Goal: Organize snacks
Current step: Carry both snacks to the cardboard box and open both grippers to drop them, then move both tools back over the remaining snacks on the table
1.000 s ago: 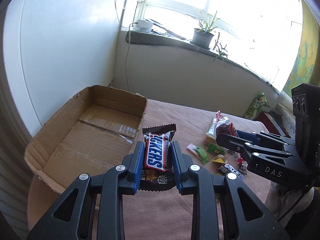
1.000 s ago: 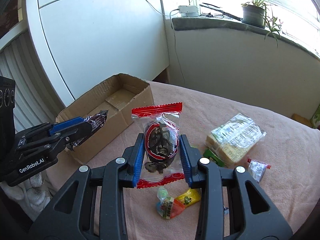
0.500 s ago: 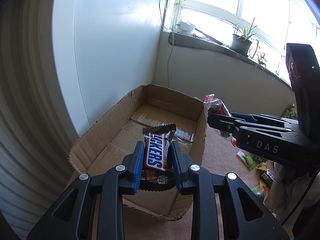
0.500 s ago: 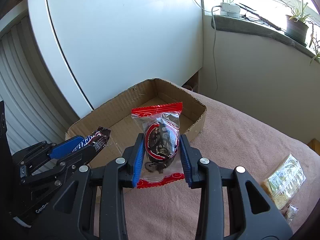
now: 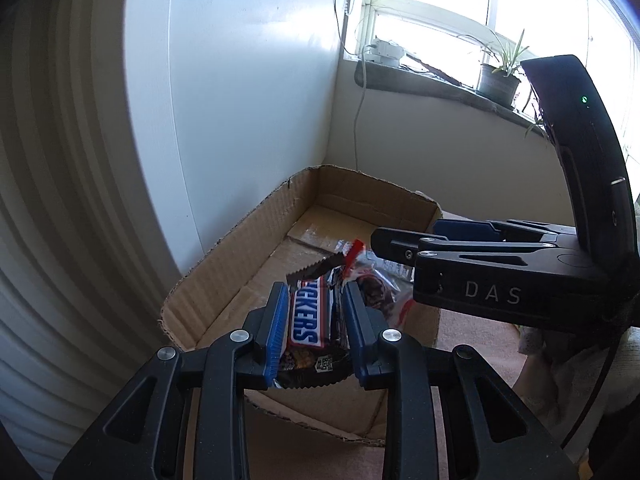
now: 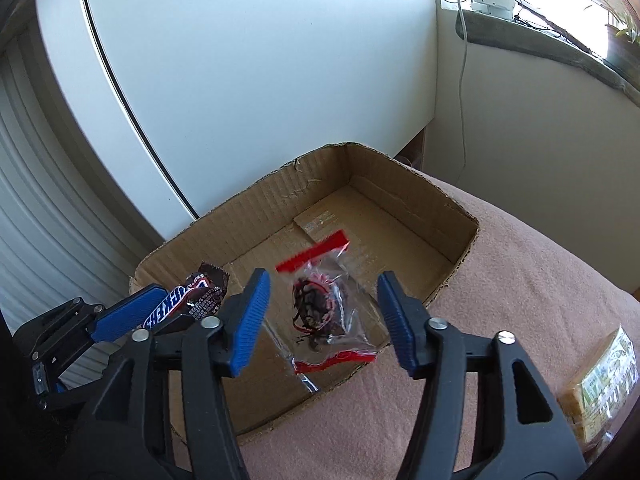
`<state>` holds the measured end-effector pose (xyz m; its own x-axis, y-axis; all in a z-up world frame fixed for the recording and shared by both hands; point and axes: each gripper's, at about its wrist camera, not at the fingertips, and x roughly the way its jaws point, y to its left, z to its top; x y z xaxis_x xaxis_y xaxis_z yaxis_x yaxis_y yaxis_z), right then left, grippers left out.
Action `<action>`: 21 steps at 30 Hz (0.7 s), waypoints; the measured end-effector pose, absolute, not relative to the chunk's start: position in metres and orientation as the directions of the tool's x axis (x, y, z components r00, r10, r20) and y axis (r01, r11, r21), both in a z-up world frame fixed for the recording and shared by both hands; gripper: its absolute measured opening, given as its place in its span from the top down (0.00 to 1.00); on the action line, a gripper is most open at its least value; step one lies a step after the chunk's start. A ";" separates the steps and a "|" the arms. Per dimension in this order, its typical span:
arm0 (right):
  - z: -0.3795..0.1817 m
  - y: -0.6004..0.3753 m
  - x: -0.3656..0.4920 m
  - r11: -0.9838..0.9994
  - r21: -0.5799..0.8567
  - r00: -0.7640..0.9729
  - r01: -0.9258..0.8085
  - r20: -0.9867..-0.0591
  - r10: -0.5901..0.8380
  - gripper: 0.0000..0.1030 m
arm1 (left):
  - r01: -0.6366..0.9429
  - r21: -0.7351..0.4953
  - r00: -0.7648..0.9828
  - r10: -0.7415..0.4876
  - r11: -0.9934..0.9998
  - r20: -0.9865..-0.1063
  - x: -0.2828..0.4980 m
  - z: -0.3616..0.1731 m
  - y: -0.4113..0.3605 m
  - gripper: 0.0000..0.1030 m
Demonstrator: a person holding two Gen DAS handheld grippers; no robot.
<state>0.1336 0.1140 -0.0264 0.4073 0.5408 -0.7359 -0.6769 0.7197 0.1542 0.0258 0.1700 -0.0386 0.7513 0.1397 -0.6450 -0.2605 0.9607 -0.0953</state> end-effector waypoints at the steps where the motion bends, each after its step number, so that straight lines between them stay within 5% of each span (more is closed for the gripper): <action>1: -0.025 0.113 0.134 0.721 0.157 0.415 -0.675 -0.727 0.547 0.28 | -0.263 -0.091 0.751 0.144 0.960 -0.645 0.025 -0.038 0.169 0.74; 21: 0.003 0.031 0.115 0.774 0.175 0.497 -0.608 -0.677 0.543 0.28 | -0.143 -0.179 0.816 0.013 0.973 -0.579 0.013 -0.022 0.132 0.74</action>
<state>0.1150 0.0312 0.0025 0.4969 0.5432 -0.6767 -0.6078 0.7745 0.1753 0.0133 0.1316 -0.0219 0.8156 0.0135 -0.5785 -0.1429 0.9735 -0.1787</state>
